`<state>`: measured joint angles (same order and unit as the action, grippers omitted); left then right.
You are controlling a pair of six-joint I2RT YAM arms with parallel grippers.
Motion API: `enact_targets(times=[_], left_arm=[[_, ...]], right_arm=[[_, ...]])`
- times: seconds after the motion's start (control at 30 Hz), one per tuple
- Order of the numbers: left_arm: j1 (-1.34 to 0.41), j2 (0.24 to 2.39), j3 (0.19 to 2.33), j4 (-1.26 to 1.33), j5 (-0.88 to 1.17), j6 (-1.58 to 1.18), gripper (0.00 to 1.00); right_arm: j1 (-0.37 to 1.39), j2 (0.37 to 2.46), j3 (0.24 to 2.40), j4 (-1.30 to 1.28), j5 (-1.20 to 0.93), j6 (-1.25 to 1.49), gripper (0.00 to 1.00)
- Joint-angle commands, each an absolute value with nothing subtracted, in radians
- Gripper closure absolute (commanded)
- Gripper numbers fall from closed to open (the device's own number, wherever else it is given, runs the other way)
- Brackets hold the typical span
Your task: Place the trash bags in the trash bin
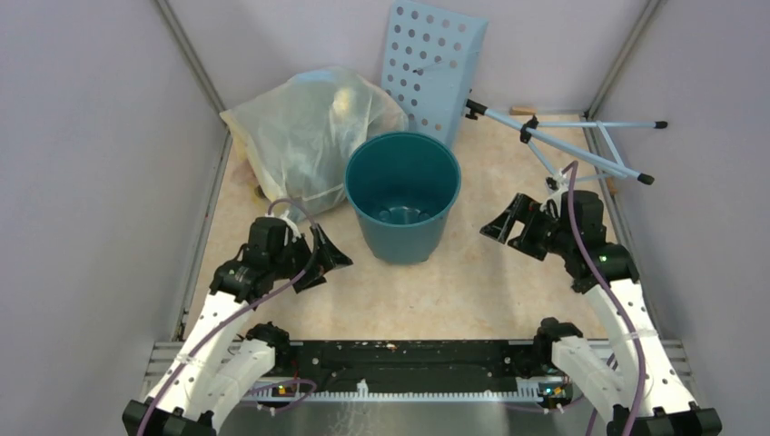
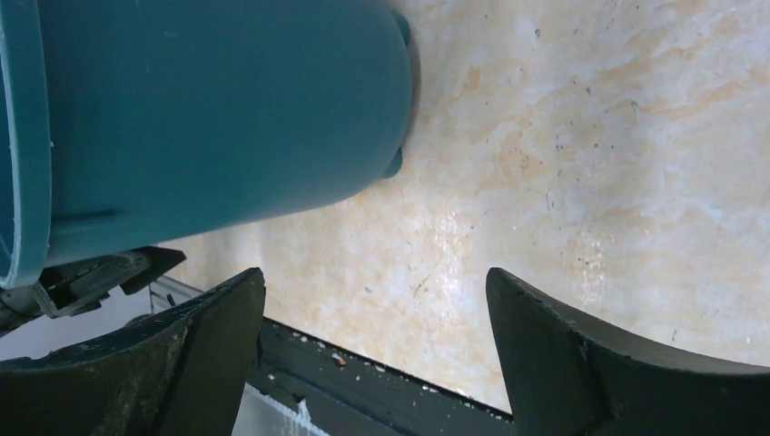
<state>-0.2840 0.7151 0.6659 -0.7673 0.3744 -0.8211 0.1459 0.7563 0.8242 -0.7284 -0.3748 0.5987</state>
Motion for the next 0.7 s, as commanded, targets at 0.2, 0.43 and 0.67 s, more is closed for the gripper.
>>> enact_targets(times=[0.2,0.43,0.67], left_arm=[[-0.285,0.842,0.745,-0.633,0.23,-0.78,0.01],[-0.285,1.019,0.966,-0.808,0.166,-0.768,0.01],[-0.284,1.071,1.083,-0.88,0.3,-0.779,0.01]], right_arm=[[0.146,0.823,0.76,-0.493,-0.429,0.763,0.09],[0.147,0.971,1.05,-0.679,-0.372,0.719,0.09],[0.149,1.047,1.276,-0.811,-0.393,0.681,0.1]])
